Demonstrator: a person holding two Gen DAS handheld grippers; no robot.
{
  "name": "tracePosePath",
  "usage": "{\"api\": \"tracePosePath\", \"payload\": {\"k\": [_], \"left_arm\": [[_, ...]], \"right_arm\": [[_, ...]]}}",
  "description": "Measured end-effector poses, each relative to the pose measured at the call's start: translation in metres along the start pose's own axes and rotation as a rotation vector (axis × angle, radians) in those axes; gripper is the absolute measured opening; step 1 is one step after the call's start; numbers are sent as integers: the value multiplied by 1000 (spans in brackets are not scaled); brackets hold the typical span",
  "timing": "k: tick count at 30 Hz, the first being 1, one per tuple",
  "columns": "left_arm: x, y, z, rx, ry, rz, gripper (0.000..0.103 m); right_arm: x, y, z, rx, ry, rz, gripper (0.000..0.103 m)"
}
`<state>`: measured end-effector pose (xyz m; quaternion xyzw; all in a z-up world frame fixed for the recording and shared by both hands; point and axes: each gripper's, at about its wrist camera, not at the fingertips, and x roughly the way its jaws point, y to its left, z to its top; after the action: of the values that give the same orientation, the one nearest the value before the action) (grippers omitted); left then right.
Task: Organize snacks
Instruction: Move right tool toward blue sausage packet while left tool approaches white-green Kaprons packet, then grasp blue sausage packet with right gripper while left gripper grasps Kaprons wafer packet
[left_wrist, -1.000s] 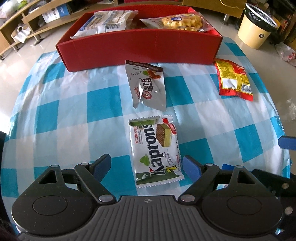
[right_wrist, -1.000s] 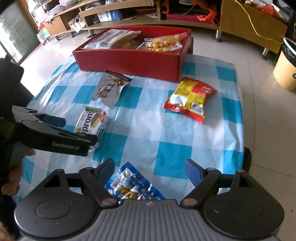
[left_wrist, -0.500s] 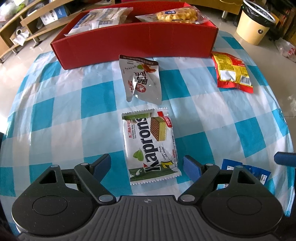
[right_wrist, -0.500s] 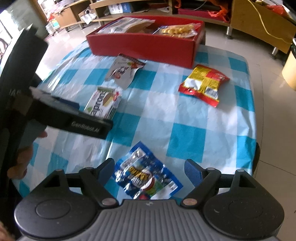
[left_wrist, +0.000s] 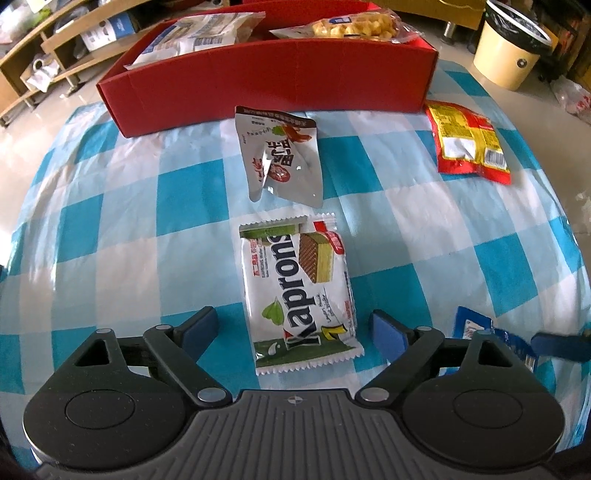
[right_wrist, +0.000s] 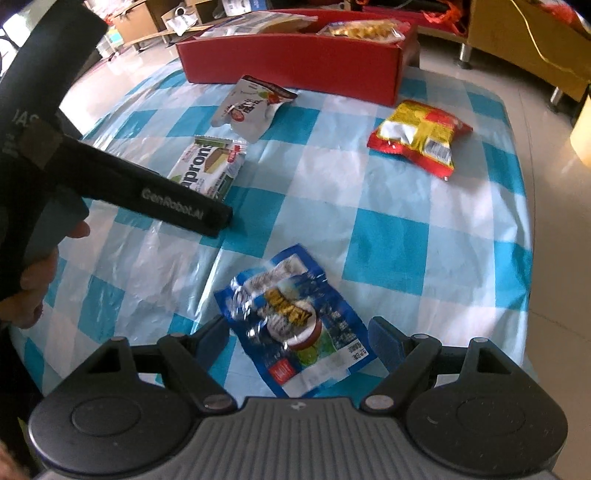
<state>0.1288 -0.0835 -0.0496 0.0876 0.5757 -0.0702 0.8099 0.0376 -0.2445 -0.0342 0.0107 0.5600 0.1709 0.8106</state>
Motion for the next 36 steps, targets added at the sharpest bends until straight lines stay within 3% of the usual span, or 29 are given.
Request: {"api": "tracePosePath", "payload": {"k": [6,12,20,24,26,30,34,36], "left_arm": [[2,-1,1,-8,-15,5,95],[-2,4,-10,12,-29,-9,93],[-14,20,-37,37,-47,-11,92],[-19,35,-40,-20,-43,-43,91],[-19,39,-34,-55,-36,-62,92],[-15,31,-19,-55,-38,-50,92],[-10,20,-8,-41,-43,-36,92],[-12,24,-6,-68,-43,-67,92]], "right_arm": [[3,-4,-5,42,-22,-6,78],[-2,-2,-10,60,-39,-9,58],[-3,21,-27,11,-48,-30,57],[-4,20,-30,27,-63,-26,59],[-4,16,-30,59,-71,-4,62],[-2,6,-34,185,-108,60,88],[-2,4,-36,227,-132,96,99],[0,4,-37,221,-131,116,101]]}}
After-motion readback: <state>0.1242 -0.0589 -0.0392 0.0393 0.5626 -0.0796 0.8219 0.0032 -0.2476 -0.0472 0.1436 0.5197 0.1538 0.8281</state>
